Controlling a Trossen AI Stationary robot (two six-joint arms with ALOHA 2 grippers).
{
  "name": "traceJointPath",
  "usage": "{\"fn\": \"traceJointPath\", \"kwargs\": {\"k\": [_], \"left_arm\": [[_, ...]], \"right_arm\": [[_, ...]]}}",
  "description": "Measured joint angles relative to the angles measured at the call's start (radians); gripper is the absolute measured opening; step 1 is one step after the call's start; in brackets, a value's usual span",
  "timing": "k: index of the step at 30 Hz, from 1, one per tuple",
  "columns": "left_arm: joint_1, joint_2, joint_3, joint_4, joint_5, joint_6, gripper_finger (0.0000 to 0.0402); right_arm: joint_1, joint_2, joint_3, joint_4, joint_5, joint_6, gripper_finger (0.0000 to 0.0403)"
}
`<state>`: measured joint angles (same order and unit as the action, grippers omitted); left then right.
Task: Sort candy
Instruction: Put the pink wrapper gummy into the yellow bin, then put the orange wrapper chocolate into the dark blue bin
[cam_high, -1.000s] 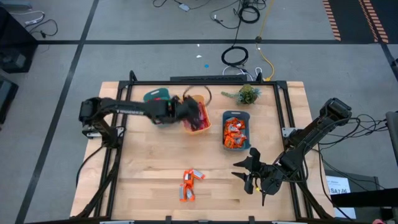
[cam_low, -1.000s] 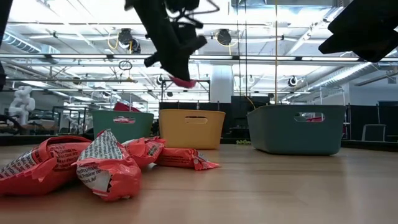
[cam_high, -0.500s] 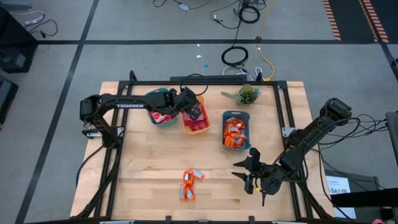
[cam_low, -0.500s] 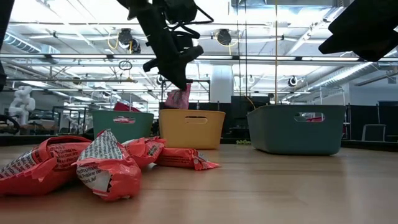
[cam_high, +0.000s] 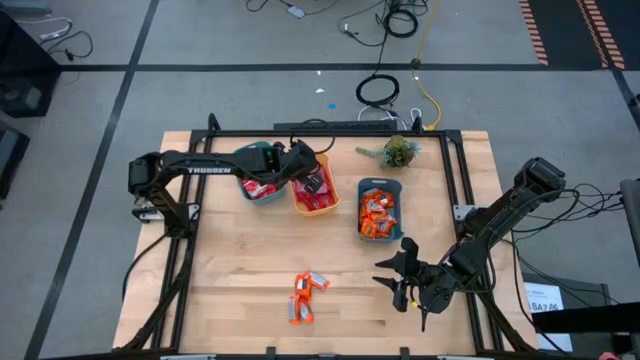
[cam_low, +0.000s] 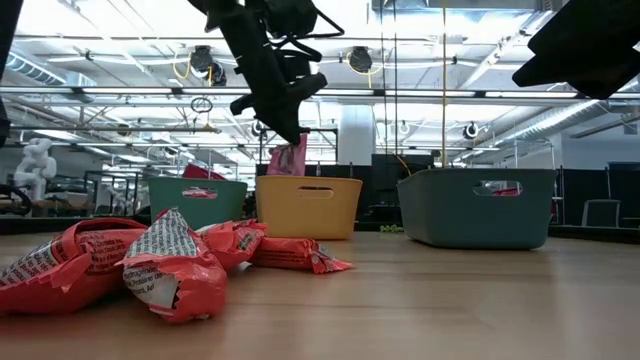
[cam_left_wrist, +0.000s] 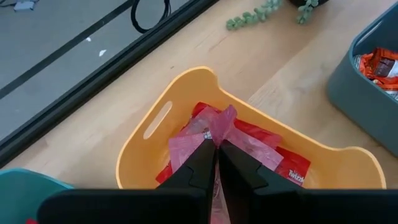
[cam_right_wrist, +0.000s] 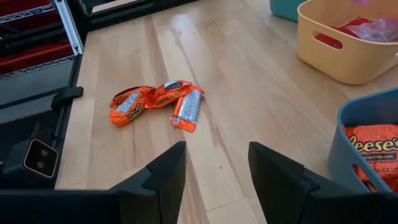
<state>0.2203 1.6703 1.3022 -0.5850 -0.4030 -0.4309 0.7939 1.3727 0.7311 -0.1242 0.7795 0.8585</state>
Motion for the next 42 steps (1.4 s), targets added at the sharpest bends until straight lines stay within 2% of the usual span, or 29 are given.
{"fn": "traceJointPath", "kwargs": {"k": [8,15,19,35,42], "left_arm": [[0.000,0.000,0.000,0.000,0.015,0.001,0.0040],[0.000,0.000,0.000,-0.001,0.020,0.001,0.0104],[0.000,0.000,0.000,-0.001,0.020,0.000,0.0126],[-0.002,0.000,0.000,0.000,0.029,-0.007,0.0128],[-0.042,0.000,0.000,0.000,0.029,-0.006,0.0128]], "right_arm": [[0.000,0.000,0.000,0.000,0.000,0.000,0.0165],[0.000,0.000,0.000,0.000,0.000,0.000,0.0165],[0.000,0.000,0.000,0.000,0.000,0.000,0.0165],[0.000,0.000,0.000,0.000,0.000,0.001,0.0165],[0.000,0.000,0.000,0.000,0.000,0.001,0.0165]]}}
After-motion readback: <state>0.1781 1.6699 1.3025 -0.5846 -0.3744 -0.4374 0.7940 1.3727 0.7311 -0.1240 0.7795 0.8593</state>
